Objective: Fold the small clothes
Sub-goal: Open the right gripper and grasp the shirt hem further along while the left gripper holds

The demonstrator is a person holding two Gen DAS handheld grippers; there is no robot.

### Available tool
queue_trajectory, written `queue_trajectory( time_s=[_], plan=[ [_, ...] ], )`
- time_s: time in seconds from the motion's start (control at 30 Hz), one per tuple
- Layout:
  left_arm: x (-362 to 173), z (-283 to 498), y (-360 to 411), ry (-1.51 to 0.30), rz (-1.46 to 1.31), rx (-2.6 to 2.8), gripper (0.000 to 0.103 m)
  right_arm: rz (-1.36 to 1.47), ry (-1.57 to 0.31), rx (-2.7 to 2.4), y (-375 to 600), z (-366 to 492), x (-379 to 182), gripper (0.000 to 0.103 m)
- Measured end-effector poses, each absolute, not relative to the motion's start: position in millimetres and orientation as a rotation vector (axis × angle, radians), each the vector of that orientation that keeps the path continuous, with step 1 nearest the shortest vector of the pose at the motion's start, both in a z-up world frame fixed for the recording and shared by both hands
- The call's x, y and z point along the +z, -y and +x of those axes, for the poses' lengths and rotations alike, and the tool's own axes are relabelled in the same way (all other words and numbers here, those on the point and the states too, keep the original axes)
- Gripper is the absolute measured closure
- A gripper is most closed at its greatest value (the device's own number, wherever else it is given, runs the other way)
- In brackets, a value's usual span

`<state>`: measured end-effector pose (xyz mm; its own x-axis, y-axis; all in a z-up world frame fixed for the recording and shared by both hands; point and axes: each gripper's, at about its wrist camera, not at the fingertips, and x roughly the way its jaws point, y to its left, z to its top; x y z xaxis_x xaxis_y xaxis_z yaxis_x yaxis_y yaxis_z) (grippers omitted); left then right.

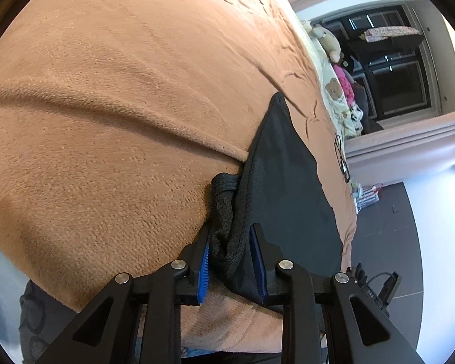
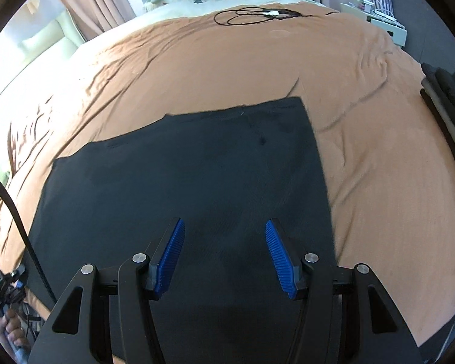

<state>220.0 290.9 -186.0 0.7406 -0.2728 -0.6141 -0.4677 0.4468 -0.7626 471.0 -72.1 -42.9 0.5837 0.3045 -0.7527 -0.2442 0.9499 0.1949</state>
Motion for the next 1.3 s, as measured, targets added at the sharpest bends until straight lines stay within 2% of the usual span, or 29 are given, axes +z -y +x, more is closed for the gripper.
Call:
queue_trajectory(
  time_s=[0.3,0.7,0.83,0.93,1.0,1.1,1.3],
  plan=[
    [-189,214,-293,-0.762,-1.139,0.170,0.082,0.039,-0.906,0.286,71,527,-40,0.049],
    [-185,216,-289,-0.768,-1.121,0.202,0.083,0.075,-0.950,0.297,86,602,-54,0.049],
    [-185,217,-288,-0.771,-1.121,0.209,0.083,0.102,-0.960,0.333,86,619,-61,0.054],
    [-185,217,-287,-0.770,-1.123,0.215,0.083,0.108,-0.952,0.342,89,630,-65,0.064],
    [-185,217,-287,-0.768,-1.122,0.219,0.083,0.110,-0.956,0.346,90,636,-67,0.081],
    [-185,217,-286,-0.767,-1.123,0.223,0.083,0.096,-0.960,0.354,93,636,-67,0.100],
    [-183,218,-284,-0.779,-1.125,0.232,0.083,0.064,-0.905,0.364,89,637,-61,0.101]
  ],
)
